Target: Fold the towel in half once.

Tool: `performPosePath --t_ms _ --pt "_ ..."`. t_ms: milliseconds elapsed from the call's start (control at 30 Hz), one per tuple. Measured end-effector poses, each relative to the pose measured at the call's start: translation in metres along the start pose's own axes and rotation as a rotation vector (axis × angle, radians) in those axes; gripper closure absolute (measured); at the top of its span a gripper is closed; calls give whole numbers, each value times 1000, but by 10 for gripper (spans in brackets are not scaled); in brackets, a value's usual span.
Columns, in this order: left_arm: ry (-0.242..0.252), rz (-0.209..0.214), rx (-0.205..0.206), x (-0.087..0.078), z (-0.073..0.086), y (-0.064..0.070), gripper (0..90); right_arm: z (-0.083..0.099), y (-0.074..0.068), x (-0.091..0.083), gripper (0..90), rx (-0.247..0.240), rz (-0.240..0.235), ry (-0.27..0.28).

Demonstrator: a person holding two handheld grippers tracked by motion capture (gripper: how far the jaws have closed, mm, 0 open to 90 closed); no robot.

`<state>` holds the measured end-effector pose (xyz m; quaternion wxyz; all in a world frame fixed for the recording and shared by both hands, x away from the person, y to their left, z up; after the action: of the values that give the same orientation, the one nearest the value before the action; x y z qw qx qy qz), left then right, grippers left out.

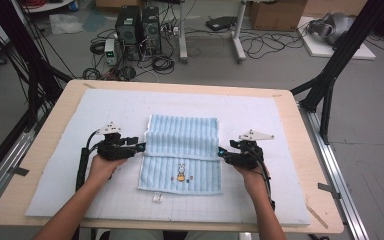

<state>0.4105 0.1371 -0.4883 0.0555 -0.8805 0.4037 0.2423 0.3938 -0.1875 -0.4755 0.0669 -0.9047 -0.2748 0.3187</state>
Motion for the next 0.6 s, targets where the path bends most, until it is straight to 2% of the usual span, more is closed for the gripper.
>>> performPosePath --t_ms 100,167,200,333,433,467,600 --pt "-26 5 14 2 6 5 502 8 0 -2 411 -15 10 -25" --pt "-33 19 30 1 8 10 552 8 0 -5 412 -30 19 -20" --pt "-32 27 35 1 7 12 589 8 -1 -5 414 -24 15 -19" --pt "-53 41 49 3 10 17 636 12 -6 -4 426 -40 -10 -33" --pt "-72 30 76 5 11 19 637 17 -18 2 437 -94 -52 -66" --pt "-80 24 79 5 12 20 637 19 -21 4 440 -113 -50 -78" --pt "-125 1 106 9 15 20 665 23 -26 12 495 -132 -47 -105"
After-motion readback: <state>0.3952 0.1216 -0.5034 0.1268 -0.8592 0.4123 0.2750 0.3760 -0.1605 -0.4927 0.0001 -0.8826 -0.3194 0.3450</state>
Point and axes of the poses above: each handheld gripper's, and its own axes: x roughly forward along the jaws, z roughly out of its underside, y roughly to its right, the point moved 9 cm from there along x, roughly forward along the jaws, and after that the axes turned 12 degrees about x, right-handed, at the moved point
